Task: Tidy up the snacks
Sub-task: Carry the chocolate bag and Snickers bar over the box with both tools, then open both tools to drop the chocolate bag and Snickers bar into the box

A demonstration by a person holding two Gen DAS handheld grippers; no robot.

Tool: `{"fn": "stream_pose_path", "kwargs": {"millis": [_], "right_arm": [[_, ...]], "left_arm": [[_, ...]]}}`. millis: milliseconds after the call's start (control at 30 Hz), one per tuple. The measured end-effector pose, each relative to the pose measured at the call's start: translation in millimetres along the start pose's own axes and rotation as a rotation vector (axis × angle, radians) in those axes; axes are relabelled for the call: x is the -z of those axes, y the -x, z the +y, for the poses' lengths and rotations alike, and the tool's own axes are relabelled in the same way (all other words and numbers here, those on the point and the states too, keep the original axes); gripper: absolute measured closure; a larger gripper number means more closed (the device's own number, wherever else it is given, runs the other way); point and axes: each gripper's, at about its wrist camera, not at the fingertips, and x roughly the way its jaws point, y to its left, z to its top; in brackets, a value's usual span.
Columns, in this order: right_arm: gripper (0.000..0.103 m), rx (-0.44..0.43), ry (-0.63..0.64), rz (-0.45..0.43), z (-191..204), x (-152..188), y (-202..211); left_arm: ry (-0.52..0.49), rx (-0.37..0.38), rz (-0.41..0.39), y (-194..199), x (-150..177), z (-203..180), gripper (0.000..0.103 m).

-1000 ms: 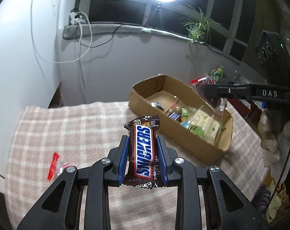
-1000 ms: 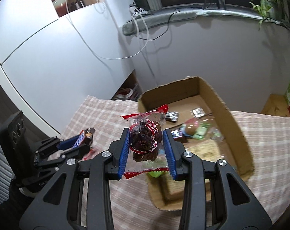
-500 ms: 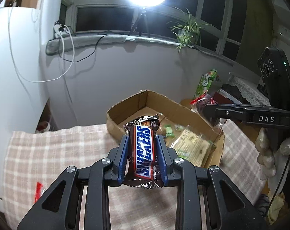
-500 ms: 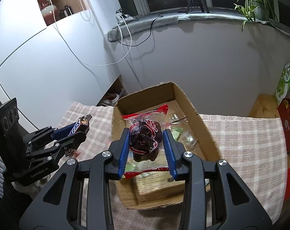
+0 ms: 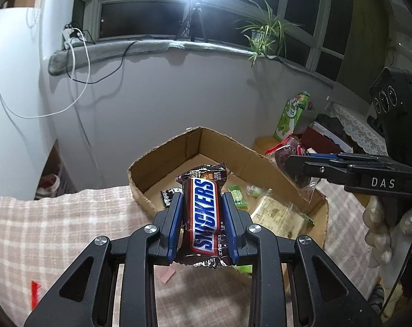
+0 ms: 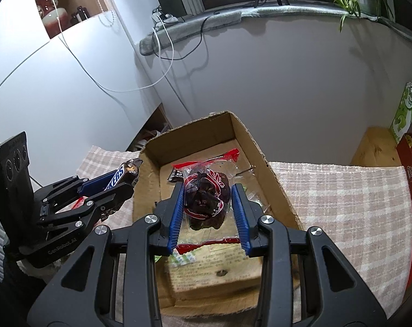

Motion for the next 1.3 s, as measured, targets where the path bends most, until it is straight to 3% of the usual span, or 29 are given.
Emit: {"fn": "stream_pose_path", "kwargs": {"millis": [533, 967, 1033, 1100, 1133, 1300], "right_arm": [[0.067, 0.006, 0.009, 0.033, -5, -1, -28], [0.066, 0.031, 0.015, 0.028, -6, 1, -25], [0.052, 0.040, 0.018, 0.026, -6, 1, -24], [0.045, 0.051, 0.016, 0.014, -6, 2, -22], [0.045, 0.051, 0.015, 0.013, -6, 2, -21], [0.042, 0.063, 0.015, 0.010, -5, 2, -17]], "left_arm": [[-0.008, 0.005, 0.035, -31, -7, -5, 0.076], [-0.016, 0.003, 0.044, -36, -9, -10, 0.074], [-0.018, 0.000, 0.040, -35, -9, -11, 0.070], [-0.017, -0.004, 0.038, -34, -10, -11, 0.060], [-0.017, -0.005, 0.033, -33, -10, -11, 0.056], [-0.020, -0.010, 0.023, -29, -11, -12, 0.056]]}}
